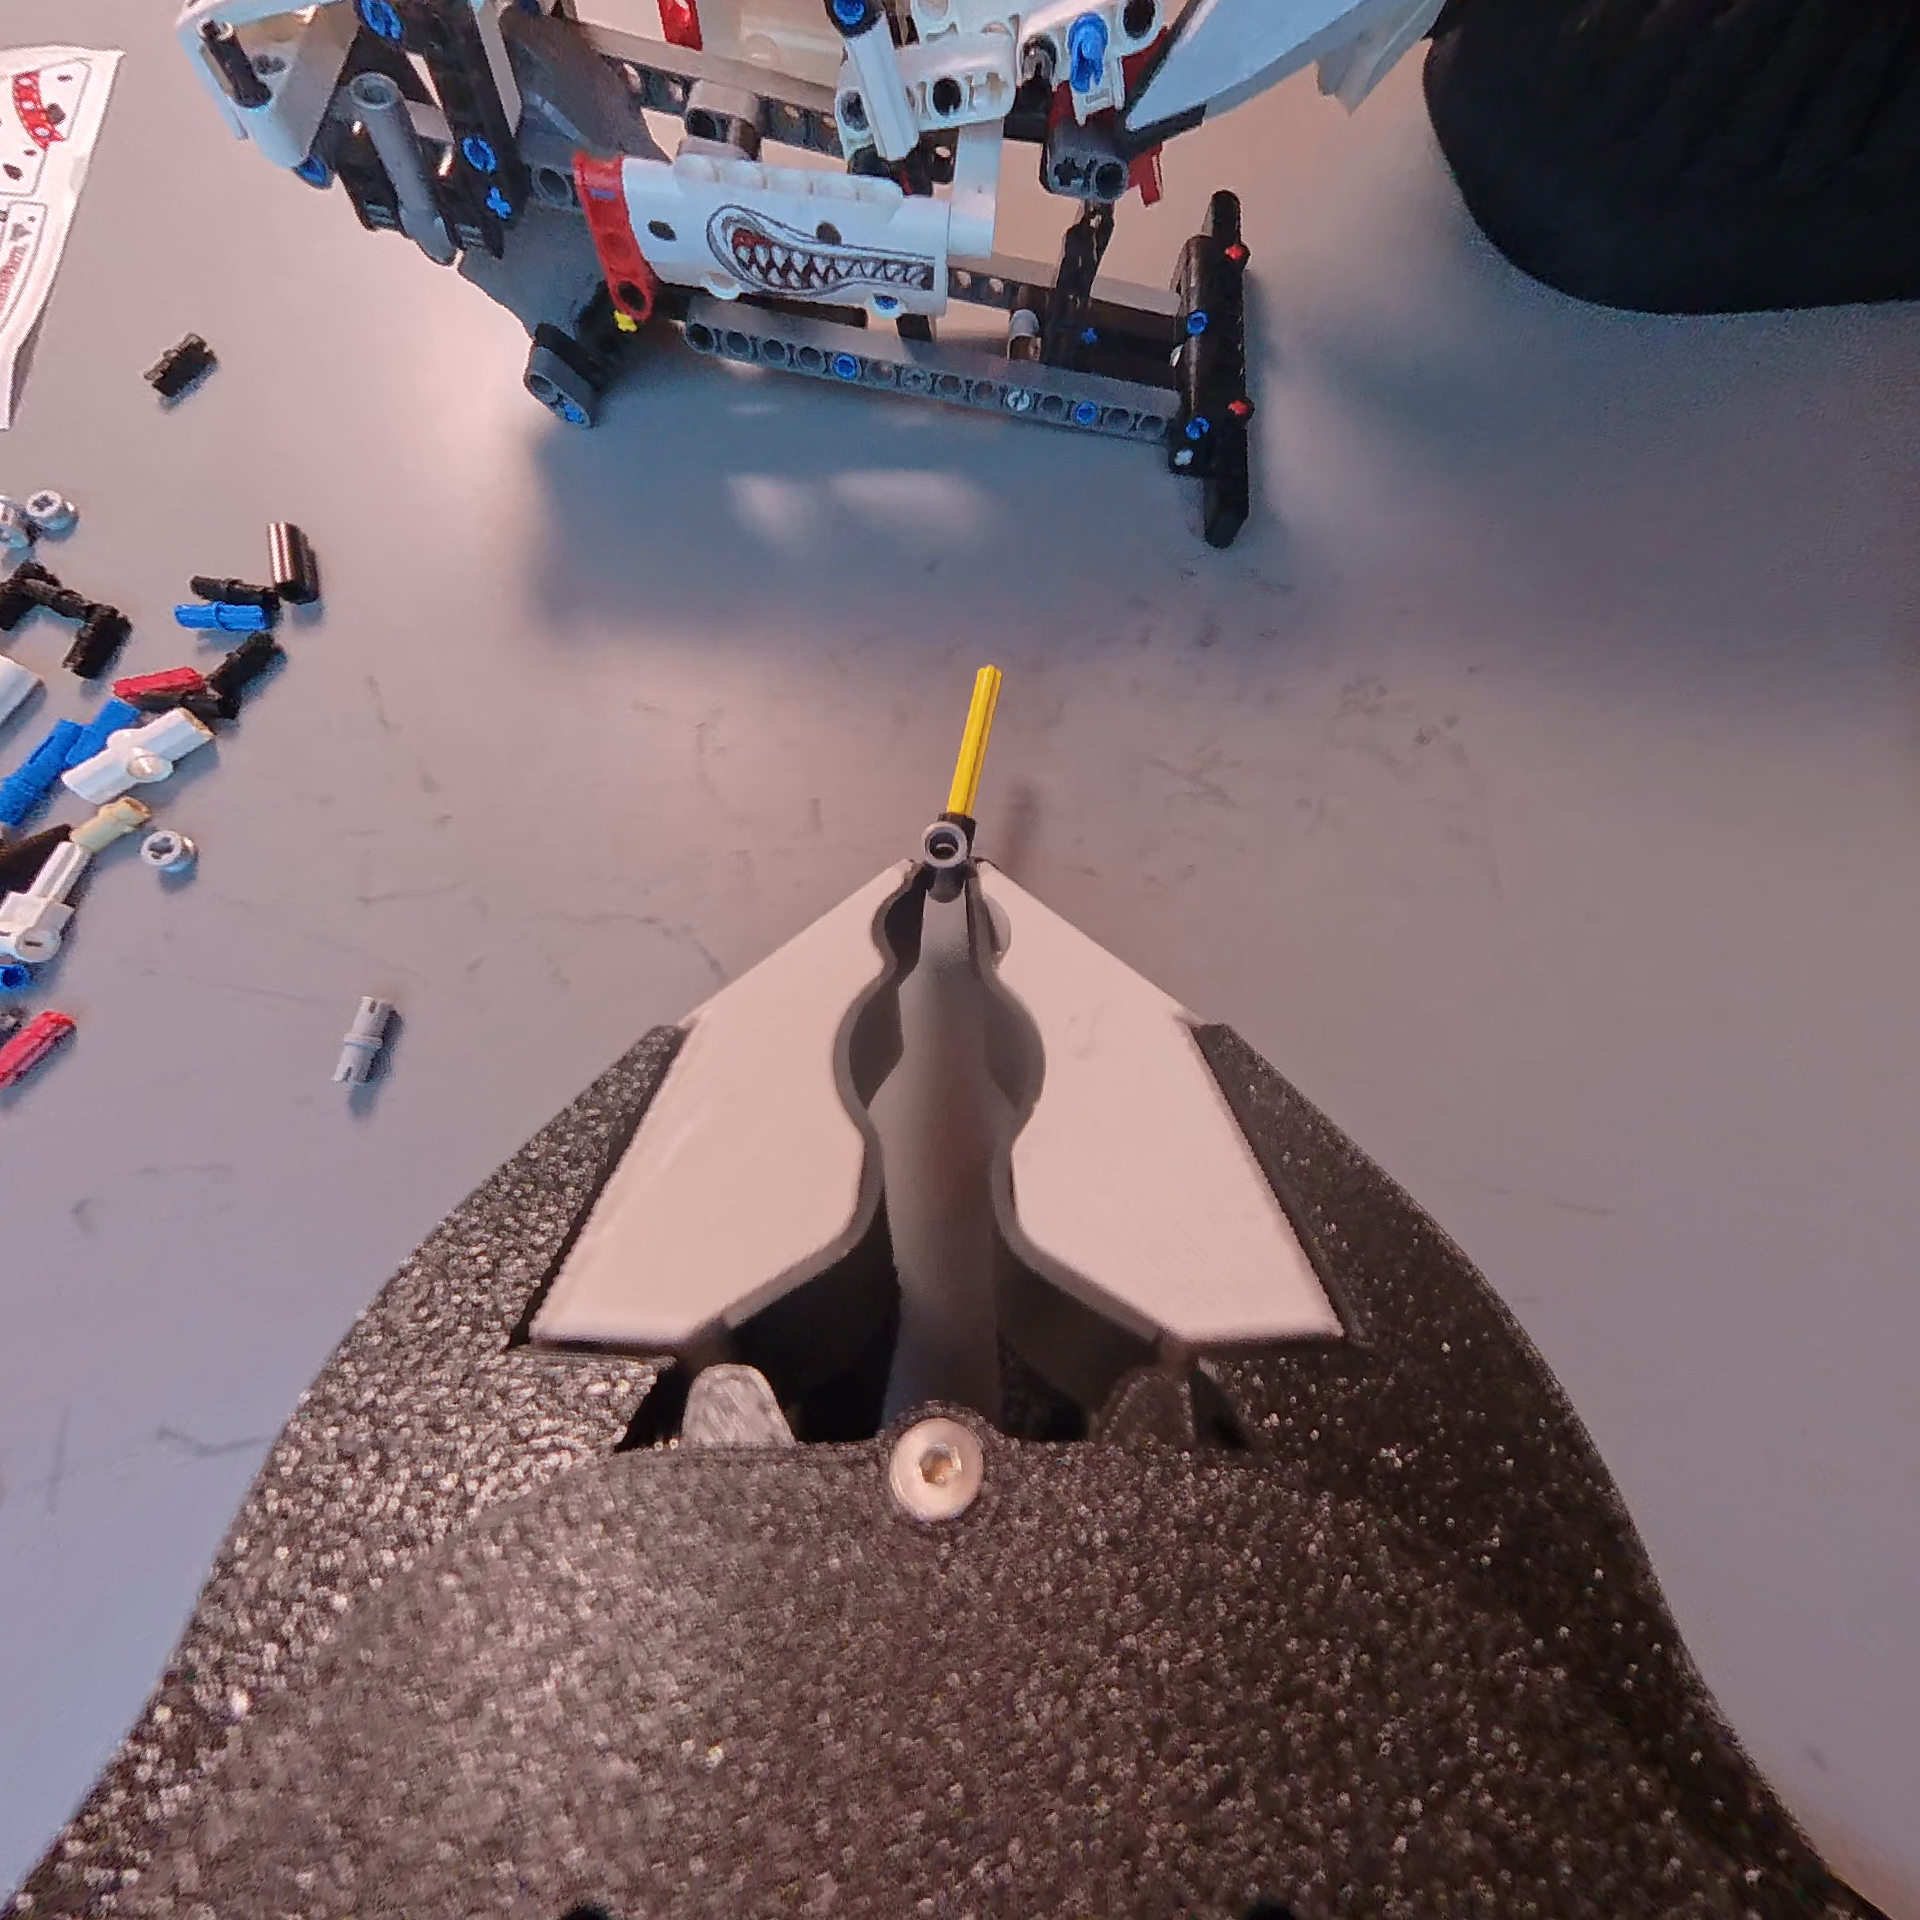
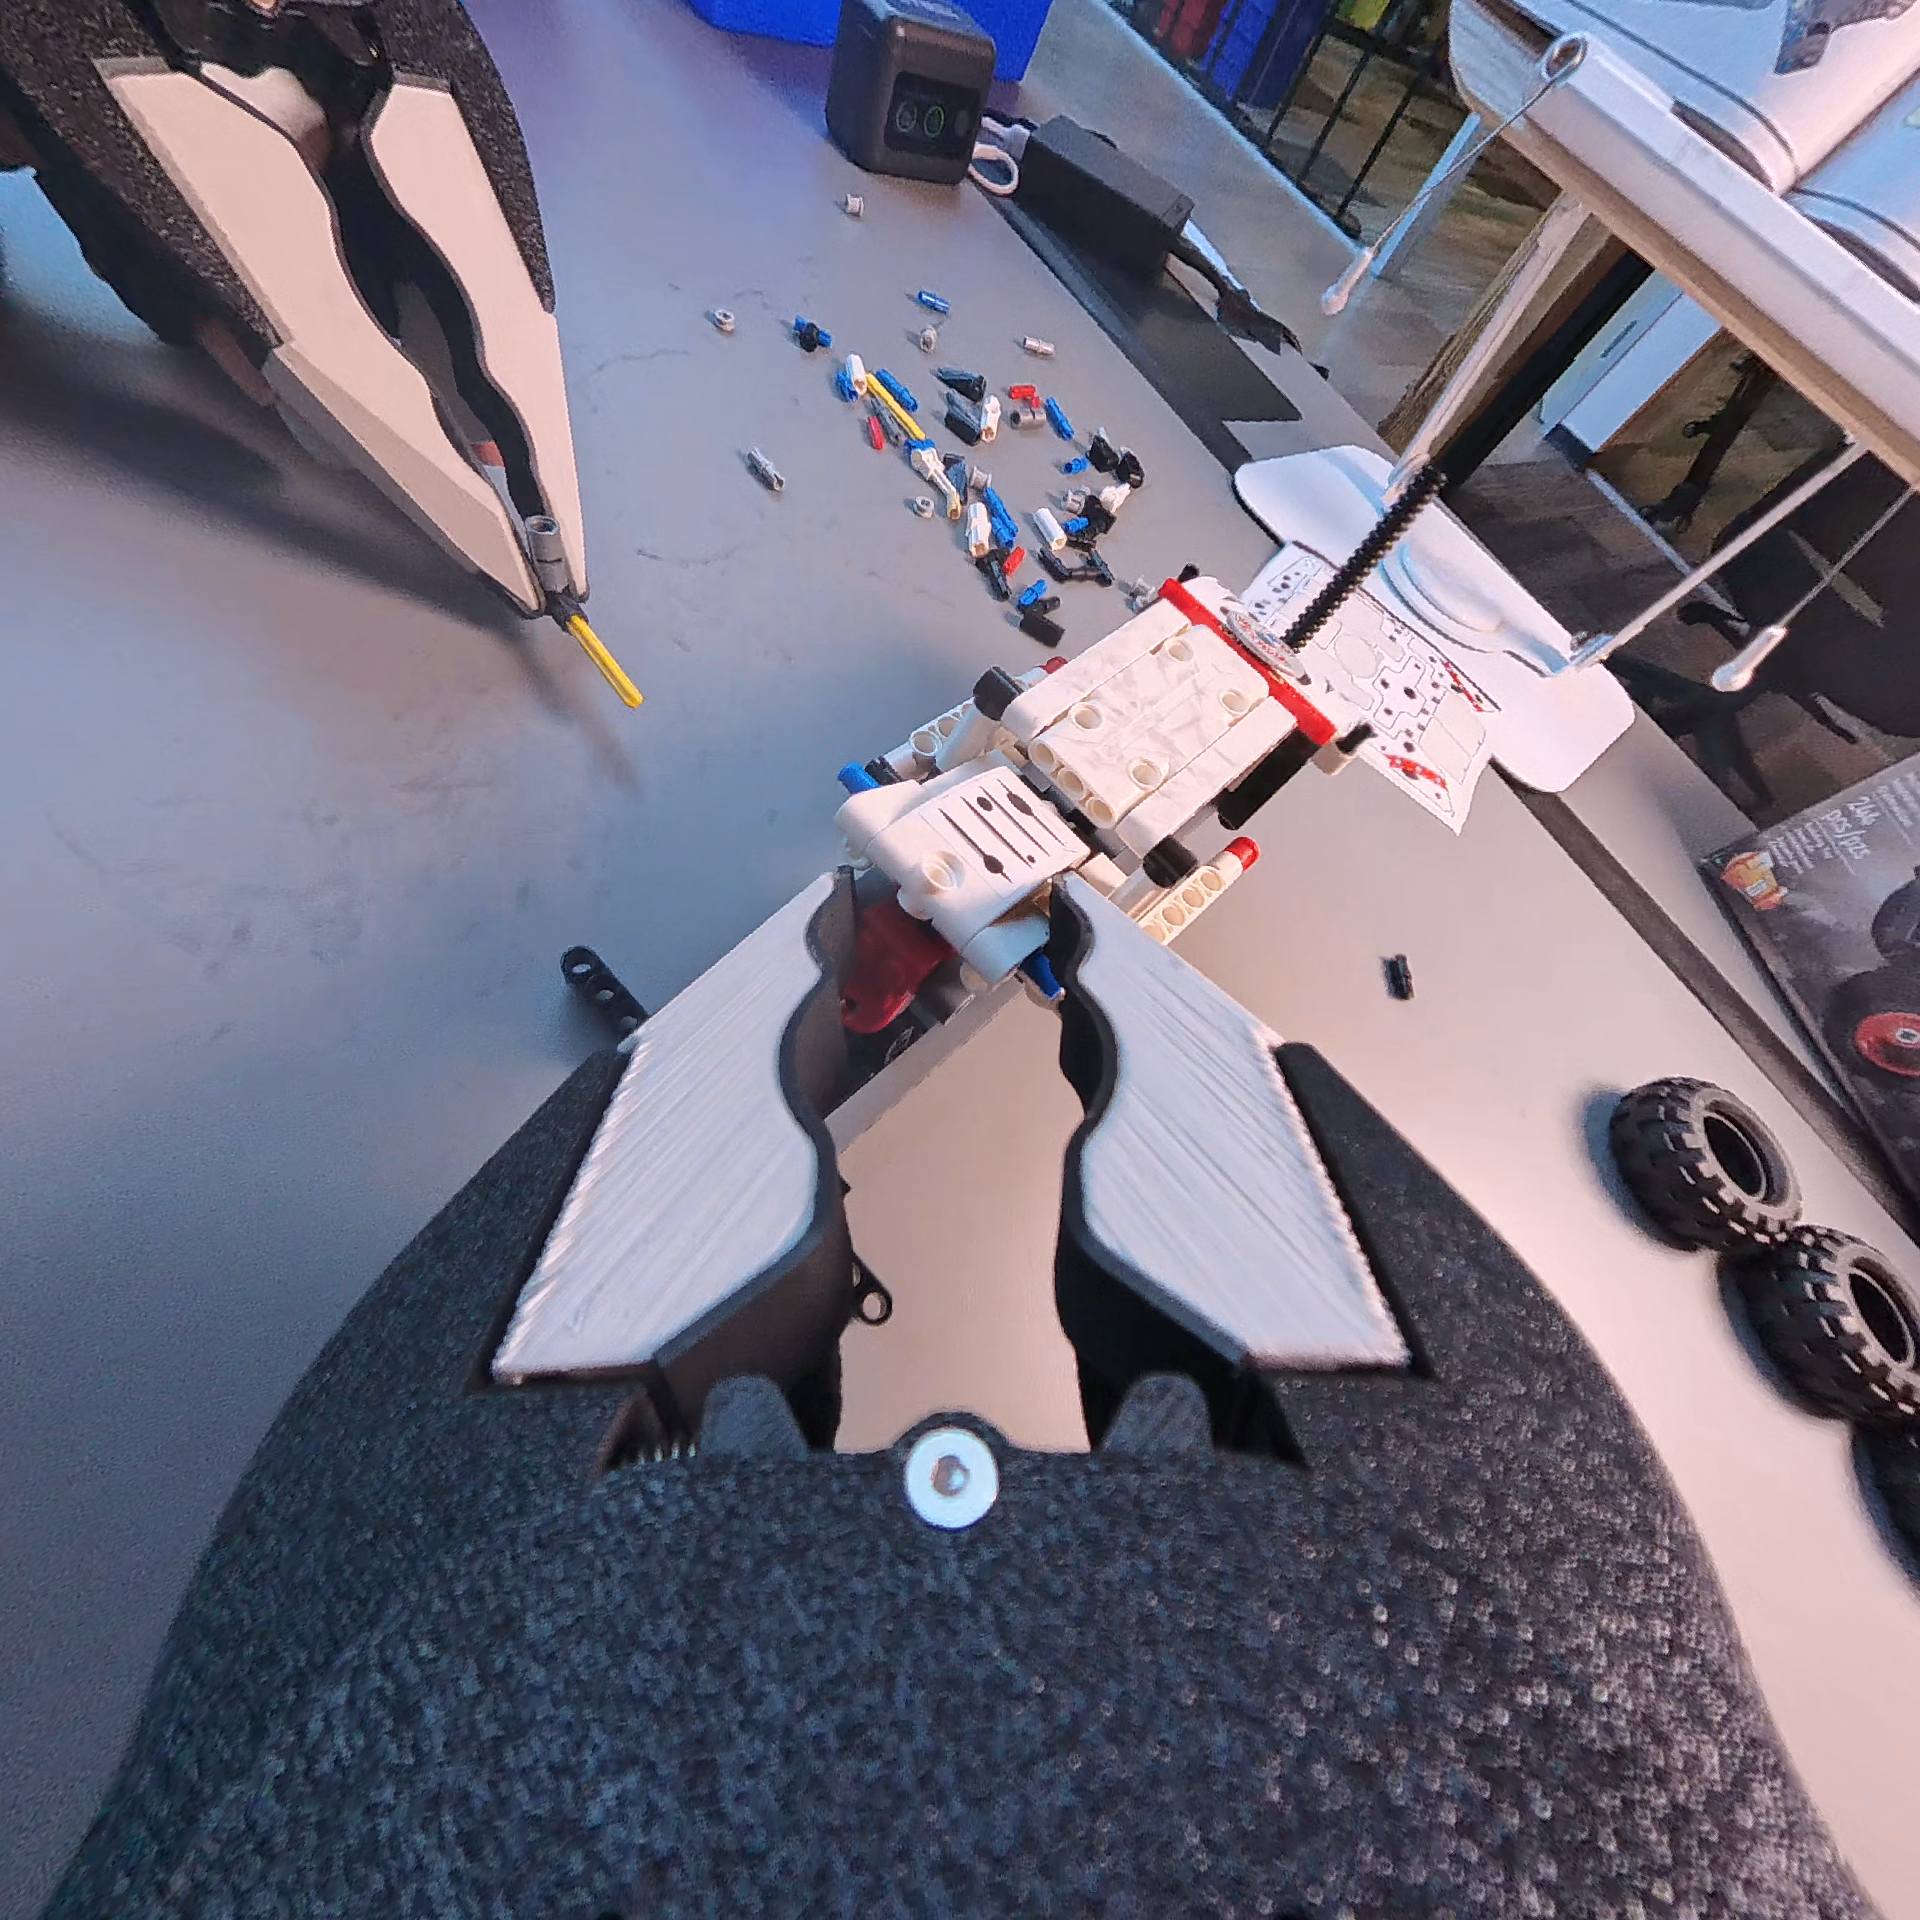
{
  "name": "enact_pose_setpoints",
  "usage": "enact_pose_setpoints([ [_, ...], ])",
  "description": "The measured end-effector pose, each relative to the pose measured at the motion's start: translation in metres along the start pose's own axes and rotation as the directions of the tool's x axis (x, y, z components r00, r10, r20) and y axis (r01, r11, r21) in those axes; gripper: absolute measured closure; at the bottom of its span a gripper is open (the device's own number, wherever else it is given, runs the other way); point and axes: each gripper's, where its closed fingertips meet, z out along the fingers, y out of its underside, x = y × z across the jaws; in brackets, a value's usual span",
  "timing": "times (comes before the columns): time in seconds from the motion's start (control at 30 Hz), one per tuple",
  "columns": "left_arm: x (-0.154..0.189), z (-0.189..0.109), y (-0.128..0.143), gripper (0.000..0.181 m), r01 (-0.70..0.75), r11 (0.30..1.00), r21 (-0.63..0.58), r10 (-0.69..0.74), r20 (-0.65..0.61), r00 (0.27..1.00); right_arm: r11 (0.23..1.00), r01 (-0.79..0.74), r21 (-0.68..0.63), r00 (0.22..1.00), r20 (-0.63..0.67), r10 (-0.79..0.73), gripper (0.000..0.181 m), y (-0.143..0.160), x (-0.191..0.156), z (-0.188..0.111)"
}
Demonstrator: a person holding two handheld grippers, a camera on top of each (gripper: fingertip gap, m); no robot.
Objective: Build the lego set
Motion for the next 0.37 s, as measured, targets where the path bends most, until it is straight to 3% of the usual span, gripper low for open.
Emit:
enact_pose_setpoints([
  [0.37, -0.0044, -0.0001, 0.0012, 0.174, 0.046, 0.999, -0.003, -0.046, -0.016, 0.999, 0.995, -0.01, 0.101, 1.0, 0.017, 0.008, 0.144, -0.0055, -0.0053, 0.003],
])
